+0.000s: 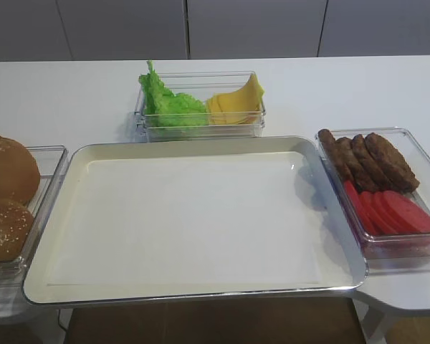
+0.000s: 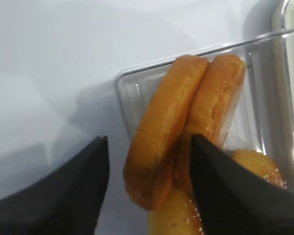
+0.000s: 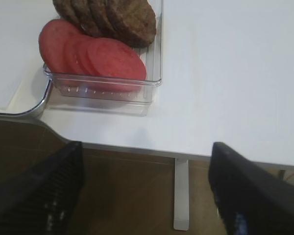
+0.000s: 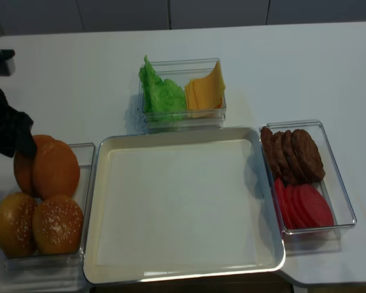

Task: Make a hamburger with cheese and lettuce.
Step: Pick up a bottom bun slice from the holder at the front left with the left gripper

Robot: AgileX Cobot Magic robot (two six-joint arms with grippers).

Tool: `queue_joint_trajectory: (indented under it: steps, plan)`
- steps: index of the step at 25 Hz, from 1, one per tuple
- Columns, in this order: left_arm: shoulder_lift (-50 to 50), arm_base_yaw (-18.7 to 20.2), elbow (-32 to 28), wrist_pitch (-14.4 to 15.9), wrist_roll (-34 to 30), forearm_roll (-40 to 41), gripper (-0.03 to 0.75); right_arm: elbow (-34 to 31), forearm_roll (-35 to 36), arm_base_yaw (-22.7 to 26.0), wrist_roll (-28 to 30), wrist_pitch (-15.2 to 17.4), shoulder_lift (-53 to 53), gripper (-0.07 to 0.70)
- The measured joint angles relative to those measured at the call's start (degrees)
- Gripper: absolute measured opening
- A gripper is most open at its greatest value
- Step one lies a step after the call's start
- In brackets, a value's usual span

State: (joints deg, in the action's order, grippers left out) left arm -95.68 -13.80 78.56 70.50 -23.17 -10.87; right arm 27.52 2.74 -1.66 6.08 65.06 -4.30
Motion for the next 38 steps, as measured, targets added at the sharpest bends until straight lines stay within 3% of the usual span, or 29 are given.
queue_joint_trajectory:
  steps: [38]
  plan:
    - [-1.63,-0.25,0.21,-0.16,1.06,0.61,0.396,-0.11,0.0,0.0,0.0,0.12,0.0,0.619]
